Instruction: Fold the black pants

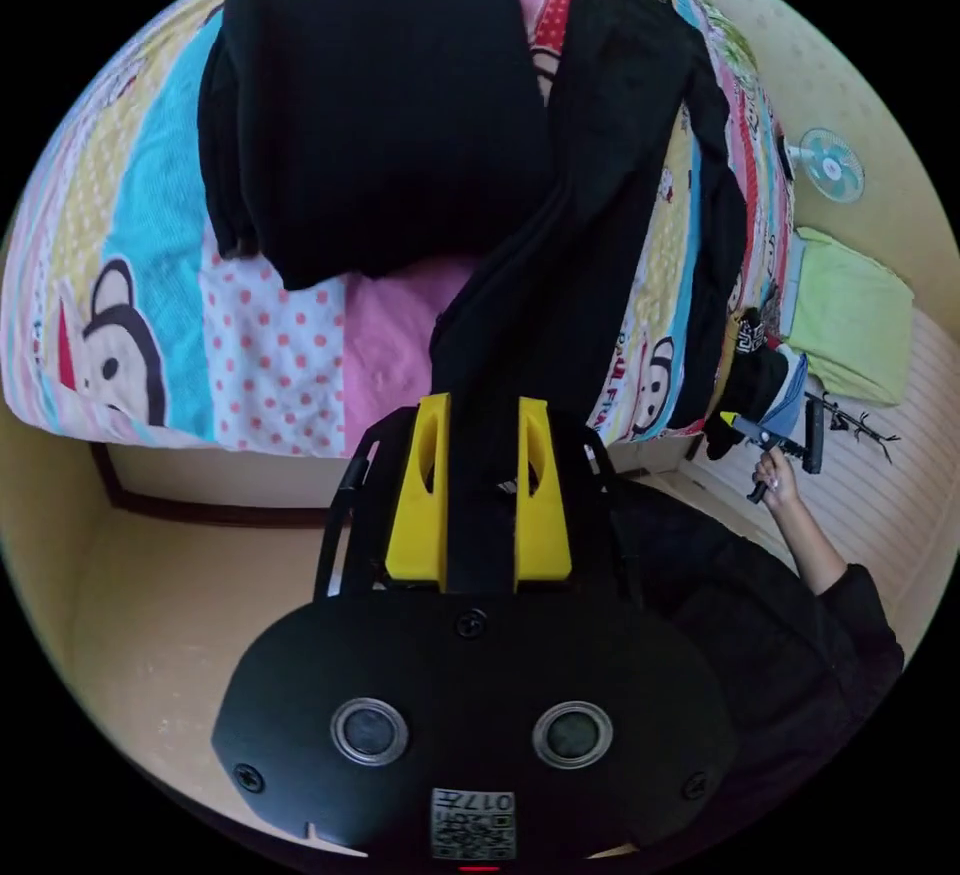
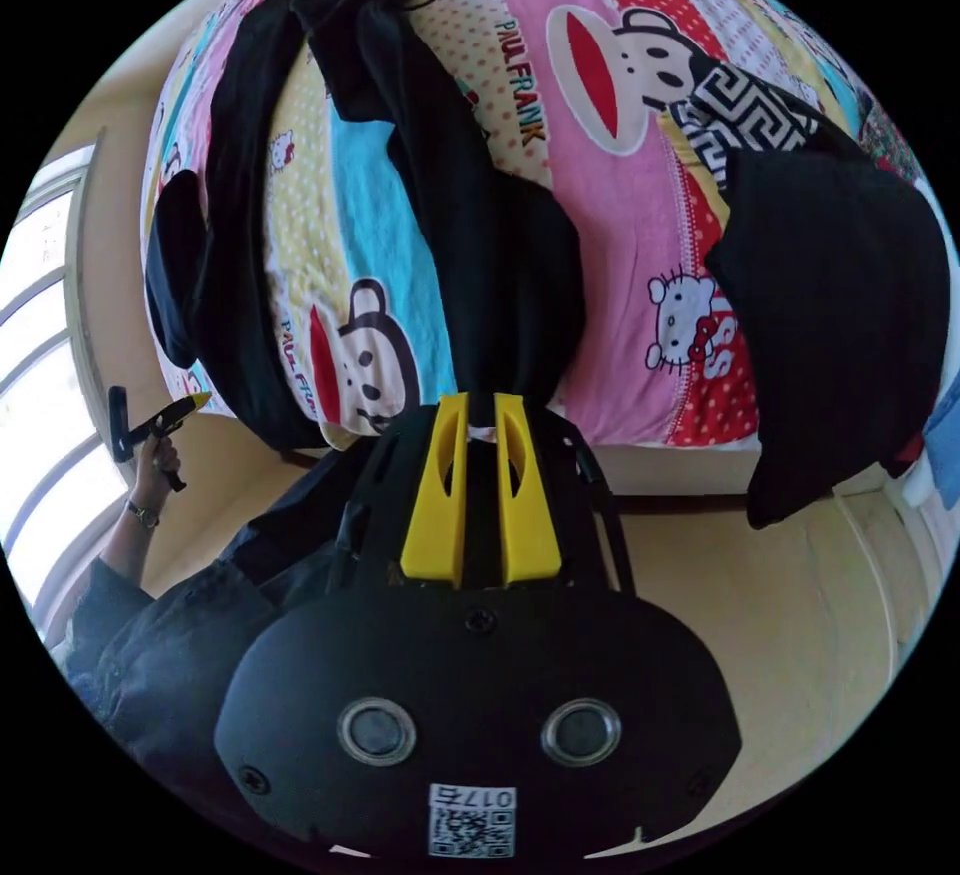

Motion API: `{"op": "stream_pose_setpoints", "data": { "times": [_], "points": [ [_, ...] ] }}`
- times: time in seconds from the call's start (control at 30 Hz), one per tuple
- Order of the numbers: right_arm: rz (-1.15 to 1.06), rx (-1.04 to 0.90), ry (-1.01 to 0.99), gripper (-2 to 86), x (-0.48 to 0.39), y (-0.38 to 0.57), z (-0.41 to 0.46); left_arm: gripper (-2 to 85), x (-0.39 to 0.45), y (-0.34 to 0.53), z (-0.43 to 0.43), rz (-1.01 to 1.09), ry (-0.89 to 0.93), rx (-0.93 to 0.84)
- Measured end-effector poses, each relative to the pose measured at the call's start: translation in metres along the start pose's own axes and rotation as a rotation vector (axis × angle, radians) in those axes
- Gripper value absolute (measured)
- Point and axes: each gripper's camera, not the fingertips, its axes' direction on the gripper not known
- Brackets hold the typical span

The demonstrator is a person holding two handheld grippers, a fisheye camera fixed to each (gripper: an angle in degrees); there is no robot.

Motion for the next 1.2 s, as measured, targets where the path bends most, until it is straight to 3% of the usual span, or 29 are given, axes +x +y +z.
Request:
{"op": "stream_pose_setpoints", "data": {
  "times": [0.1,0.2,0.3,0.4,0.53,0.63,0.73,0.8,0.9,0.97,1.0,1.03,1.1,1.13,1.2],
  "points": [
    [0.032,0.005,-0.01,6.4,0.019,0.006,-0.035,12.3,-0.022,-0.029,0.026,-0.042,-0.075,-0.118],
    [0.066,0.028,-0.004,7.1,0.04,0.005,-0.074,9.7,-0.038,-0.047,0.016,-0.097,-0.028,-0.091],
    [0.085,0.067,-0.011,9.1,0.064,-0.003,-0.116,2.5,-0.043,-0.056,-0.009,-0.07,0.163,-0.141],
    [0.048,0.129,-0.15,11.7,0.081,-0.012,-0.156,1.0,-0.052,-0.037,-0.045,0.023,0.36,-0.078],
    [-0.1,0.084,-0.127,13.5,0.063,-0.02,-0.174,0.0,-0.108,0.006,-0.068,-0.283,0.502,0.065],
    [-0.166,-0.065,0.102,12.5,0.052,-0.024,-0.153,-0.7,-0.137,0.04,-0.066,-0.572,0.514,0.073],
    [-0.254,-0.109,0.289,8.4,0.051,-0.025,-0.169,-0.9,-0.136,0.063,-0.083,-0.651,0.449,0.084],
    [-0.26,-0.148,0.199,5.0,0.062,-0.026,-0.2,-0.9,-0.127,0.062,-0.094,-0.613,0.389,0.053],
    [-0.391,-0.026,-0.365,3.8,0.102,0.008,-0.291,-0.9,-0.103,0.041,-0.109,-0.473,0.326,-0.002],
    [-0.413,0.111,-0.842,3.4,0.167,0.049,-0.35,-0.9,-0.09,0.025,-0.114,-0.412,0.303,-0.03],
    [-0.407,0.142,-0.92,3.3,0.185,0.059,-0.358,-0.9,-0.08,0.012,-0.116,-0.373,0.29,-0.046],
    [-0.415,0.2,-0.99,3.3,0.219,0.079,-0.367,-0.9,-0.069,-0.002,-0.117,-0.33,0.277,-0.057],
    [-0.388,0.218,-0.885,3.4,0.261,0.102,-0.361,-0.8,-0.053,-0.022,-0.116,-0.272,0.254,-0.076],
    [-0.287,0.163,-0.762,3.5,0.29,0.109,-0.344,-0.6,-0.041,-0.036,-0.112,-0.237,0.237,-0.099],
    [-0.075,0.1,-0.702,3.7,0.339,0.117,-0.325,0.1,-0.022,-0.055,-0.105,-0.187,0.212,-0.15]
  ]
}}
